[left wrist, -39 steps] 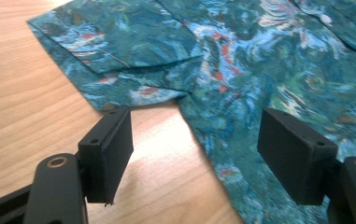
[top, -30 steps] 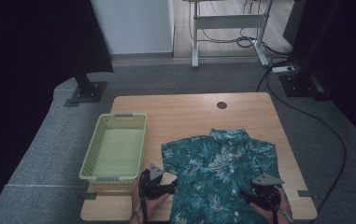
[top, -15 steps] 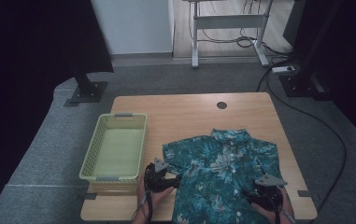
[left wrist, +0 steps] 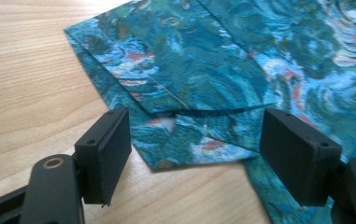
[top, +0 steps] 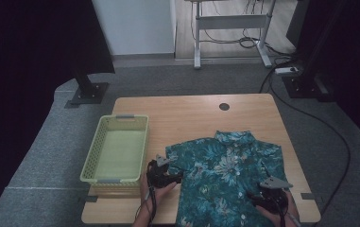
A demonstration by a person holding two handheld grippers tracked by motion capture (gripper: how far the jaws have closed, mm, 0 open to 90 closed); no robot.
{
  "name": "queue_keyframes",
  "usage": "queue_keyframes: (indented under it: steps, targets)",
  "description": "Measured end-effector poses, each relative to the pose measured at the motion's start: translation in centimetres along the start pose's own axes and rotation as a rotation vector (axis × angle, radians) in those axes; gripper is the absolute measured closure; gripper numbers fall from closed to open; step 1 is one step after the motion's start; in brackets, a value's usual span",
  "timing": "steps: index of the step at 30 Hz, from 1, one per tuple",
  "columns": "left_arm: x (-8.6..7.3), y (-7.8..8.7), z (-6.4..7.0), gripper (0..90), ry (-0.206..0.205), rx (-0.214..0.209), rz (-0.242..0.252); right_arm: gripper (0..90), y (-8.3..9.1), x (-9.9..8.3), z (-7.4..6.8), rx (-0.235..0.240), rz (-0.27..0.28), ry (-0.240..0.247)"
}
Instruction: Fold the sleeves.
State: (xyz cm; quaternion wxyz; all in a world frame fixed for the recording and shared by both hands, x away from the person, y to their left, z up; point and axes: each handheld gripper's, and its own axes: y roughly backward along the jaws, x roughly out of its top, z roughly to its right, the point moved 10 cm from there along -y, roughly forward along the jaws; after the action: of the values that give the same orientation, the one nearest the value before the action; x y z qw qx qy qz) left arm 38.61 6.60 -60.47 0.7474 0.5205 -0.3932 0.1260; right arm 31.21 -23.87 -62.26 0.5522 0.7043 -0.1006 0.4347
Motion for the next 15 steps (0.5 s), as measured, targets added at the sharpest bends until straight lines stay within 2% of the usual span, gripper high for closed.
queue_keyframes:
  steps: [7,12,15]
  targets:
    - [0.6,-0.5,-0.6,24.7,0.025,0.003,0.006,40.9,0.0,-0.1,0.1,-0.006,0.007,-0.003]
    - [0.4,-1.1,-1.0,25.0,0.020,0.023,0.010,40.8,0.0,-0.1,0.1,-0.008,0.003,-0.005]
    - [0.2,-1.5,-1.1,25.7,0.024,0.018,0.002,40.9,0.0,-0.1,0.2,-0.009,0.003,-0.006]
